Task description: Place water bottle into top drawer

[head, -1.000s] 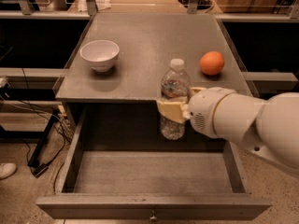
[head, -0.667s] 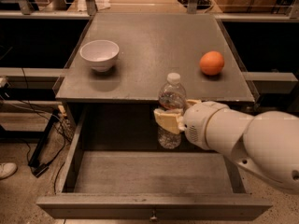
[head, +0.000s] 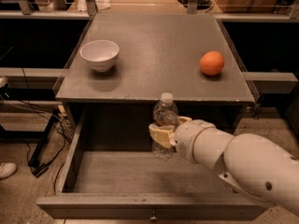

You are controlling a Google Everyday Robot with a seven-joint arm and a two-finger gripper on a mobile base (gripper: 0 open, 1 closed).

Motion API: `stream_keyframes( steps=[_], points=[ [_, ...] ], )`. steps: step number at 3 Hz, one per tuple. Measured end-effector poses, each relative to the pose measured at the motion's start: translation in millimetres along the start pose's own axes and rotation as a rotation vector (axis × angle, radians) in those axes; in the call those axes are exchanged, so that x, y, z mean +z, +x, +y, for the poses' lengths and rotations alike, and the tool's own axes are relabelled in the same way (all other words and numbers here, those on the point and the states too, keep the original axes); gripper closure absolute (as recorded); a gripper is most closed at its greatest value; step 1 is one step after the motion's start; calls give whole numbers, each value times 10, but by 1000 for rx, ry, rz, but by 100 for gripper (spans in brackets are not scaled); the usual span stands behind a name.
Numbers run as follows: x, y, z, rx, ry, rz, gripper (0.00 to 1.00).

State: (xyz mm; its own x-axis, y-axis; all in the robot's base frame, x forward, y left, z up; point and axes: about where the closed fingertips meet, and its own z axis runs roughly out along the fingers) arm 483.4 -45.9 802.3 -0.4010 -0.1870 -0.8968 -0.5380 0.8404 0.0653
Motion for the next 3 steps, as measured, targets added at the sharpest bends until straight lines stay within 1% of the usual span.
stream_keyframes(
  steps=[1, 2, 3],
  points=[
    [22, 48, -5, -5, 48, -11, 100],
    [92, 125, -34, -23, 122, -39, 100],
    [262, 313, -69, -3, 168, -58, 100]
  ],
)
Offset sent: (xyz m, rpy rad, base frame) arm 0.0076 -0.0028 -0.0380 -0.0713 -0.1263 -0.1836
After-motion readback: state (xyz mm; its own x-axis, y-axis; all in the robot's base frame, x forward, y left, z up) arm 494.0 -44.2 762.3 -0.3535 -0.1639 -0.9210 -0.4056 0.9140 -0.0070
